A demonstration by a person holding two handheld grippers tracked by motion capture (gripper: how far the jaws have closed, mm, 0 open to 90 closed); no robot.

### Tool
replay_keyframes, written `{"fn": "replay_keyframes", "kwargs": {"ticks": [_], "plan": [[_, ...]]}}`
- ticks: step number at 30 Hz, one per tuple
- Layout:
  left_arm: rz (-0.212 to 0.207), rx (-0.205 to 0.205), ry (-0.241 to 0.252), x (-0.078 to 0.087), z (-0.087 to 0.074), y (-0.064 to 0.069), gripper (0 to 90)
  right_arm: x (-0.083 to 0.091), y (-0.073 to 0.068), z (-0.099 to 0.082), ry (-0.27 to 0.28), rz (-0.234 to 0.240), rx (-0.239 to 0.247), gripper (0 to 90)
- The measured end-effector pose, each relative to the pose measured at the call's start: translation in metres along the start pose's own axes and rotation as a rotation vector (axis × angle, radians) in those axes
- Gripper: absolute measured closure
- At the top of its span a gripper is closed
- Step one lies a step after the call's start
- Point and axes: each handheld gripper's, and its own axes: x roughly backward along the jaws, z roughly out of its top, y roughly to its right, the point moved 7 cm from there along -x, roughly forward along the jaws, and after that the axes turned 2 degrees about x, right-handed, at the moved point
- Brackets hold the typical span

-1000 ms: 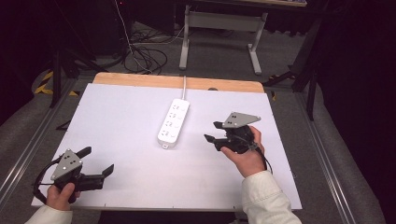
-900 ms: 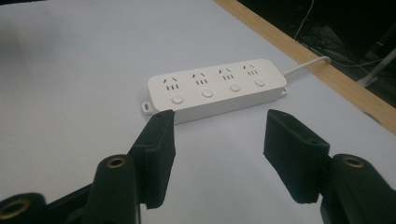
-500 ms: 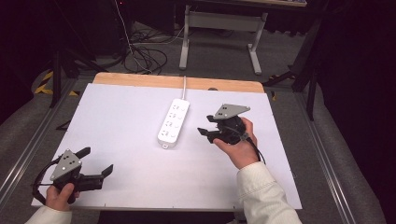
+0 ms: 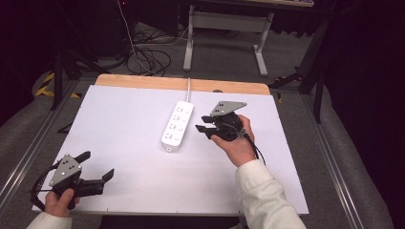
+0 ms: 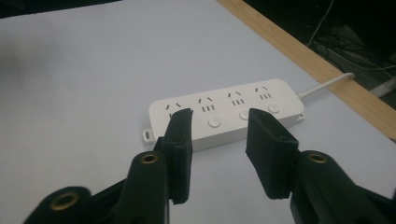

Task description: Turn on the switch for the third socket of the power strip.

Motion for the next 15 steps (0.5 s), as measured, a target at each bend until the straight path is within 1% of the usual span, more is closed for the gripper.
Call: {"fn": "replay_keyframes", "kwargs": {"ticks": [1, 3, 5, 7, 9, 13, 14, 15], "plan": [[0.000, 0.001, 0.001, 0.000, 0.000, 0.000, 1.7, -0.003, 0.000, 0.000, 0.006, 0.016, -0.011, 68.0], [0.000, 0.001, 0.001, 0.000, 0.000, 0.000, 1.7, -0.010, 0.001, 0.000, 0.016, 0.025, -0.018, 76.4], [0.000, -0.001, 0.001, 0.000, 0.000, 0.000, 1.7, -0.018, 0.001, 0.001, 0.023, 0.037, -0.027, 81.3], [-0.001, 0.001, 0.001, 0.000, 0.000, 0.000, 1.7, -0.025, 0.002, 0.001, 0.011, 0.046, -0.042, 86.1], [-0.001, 0.001, 0.002, 0.000, 0.000, 0.000, 1.7, -0.033, 0.003, 0.001, 0.005, 0.051, -0.056, 89.4], [-0.004, 0.003, 0.001, 0.000, 0.000, 0.000, 1.7, -0.047, 0.005, 0.000, -0.001, 0.055, -0.060, 90.0], [-0.004, 0.002, 0.001, -0.001, 0.000, 0.000, 1.7, -0.050, 0.005, 0.000, -0.001, 0.055, -0.057, 90.0], [-0.005, 0.002, 0.001, -0.001, 0.000, 0.000, 1.7, -0.058, 0.005, -0.001, -0.002, 0.054, -0.045, 90.0]]}}
